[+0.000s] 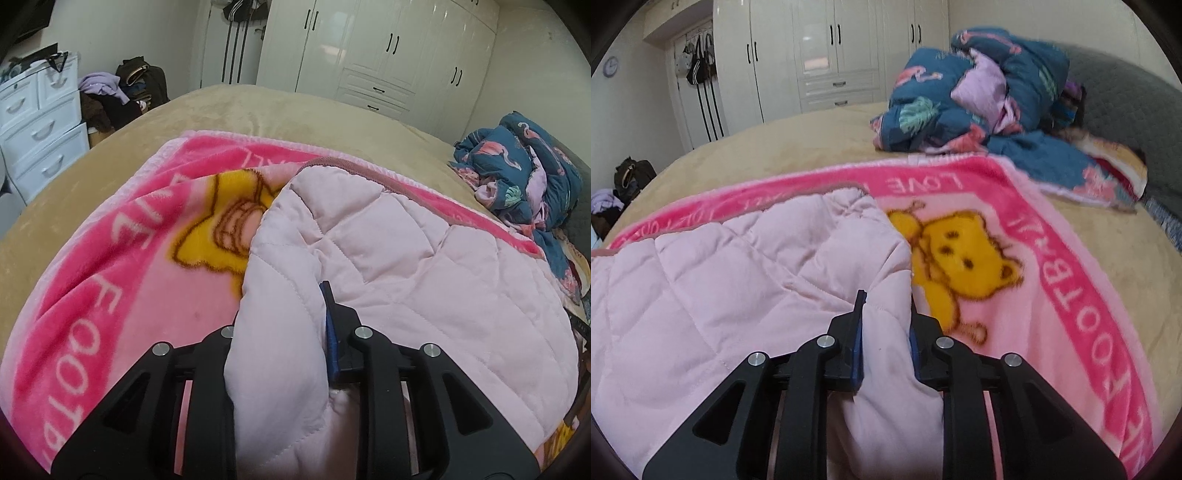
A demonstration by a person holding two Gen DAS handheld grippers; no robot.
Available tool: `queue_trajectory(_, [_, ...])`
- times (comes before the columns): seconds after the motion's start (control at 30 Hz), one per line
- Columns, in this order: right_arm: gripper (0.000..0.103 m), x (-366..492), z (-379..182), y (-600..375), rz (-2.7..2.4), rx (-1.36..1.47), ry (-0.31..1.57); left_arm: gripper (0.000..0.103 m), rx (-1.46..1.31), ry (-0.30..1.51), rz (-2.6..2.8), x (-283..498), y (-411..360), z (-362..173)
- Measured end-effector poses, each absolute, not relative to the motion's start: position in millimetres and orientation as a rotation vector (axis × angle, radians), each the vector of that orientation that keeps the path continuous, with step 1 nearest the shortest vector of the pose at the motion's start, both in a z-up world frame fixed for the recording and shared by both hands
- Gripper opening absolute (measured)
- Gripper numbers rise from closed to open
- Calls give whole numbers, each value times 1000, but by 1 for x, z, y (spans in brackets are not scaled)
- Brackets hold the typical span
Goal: Fold large clothes
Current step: 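Lift the held side edge with both tools and fold it across the bundle, then open both tools to release the folded side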
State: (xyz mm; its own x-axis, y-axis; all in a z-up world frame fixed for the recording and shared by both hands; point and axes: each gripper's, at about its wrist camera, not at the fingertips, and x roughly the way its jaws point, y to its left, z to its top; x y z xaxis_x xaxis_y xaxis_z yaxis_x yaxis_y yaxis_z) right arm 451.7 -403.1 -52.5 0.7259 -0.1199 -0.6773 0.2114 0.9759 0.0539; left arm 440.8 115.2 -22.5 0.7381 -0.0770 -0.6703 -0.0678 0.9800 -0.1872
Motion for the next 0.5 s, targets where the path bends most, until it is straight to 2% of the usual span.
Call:
queue_trajectory(0.07, [25, 446, -49, -413, -163, 187, 737, 21, -209, 747, -7, 438, 117, -21])
queue_trajectory(0.1, [31, 442, -47, -416, -155, 210, 734, 23, -212, 746, -6, 435, 119, -19])
queue_trajectory(0.13, [43, 436, -45, -420, -133, 241, 728, 28, -213, 743, -5, 433, 120, -17])
queue_trajectory(0.2, [54, 422, -40, -421, -109, 261, 715, 37, -211, 725, 3, 422, 124, -13])
queue_trajectory(0.23, [61, 415, -37, -420, -104, 263, 702, 47, -204, 716, 17, 419, 126, -11])
queue_trajectory(0.3, [65, 390, -28, -417, -93, 269, 662, 59, -208, 678, 63, 402, 135, -6])
queue_trajectory(0.37, [72, 366, -21, -414, -97, 269, 622, 60, -201, 655, 75, 387, 140, 0])
queue_trajectory(0.5, [74, 320, -5, -391, -83, 158, 529, 62, -165, 604, 48, 352, 127, 16])
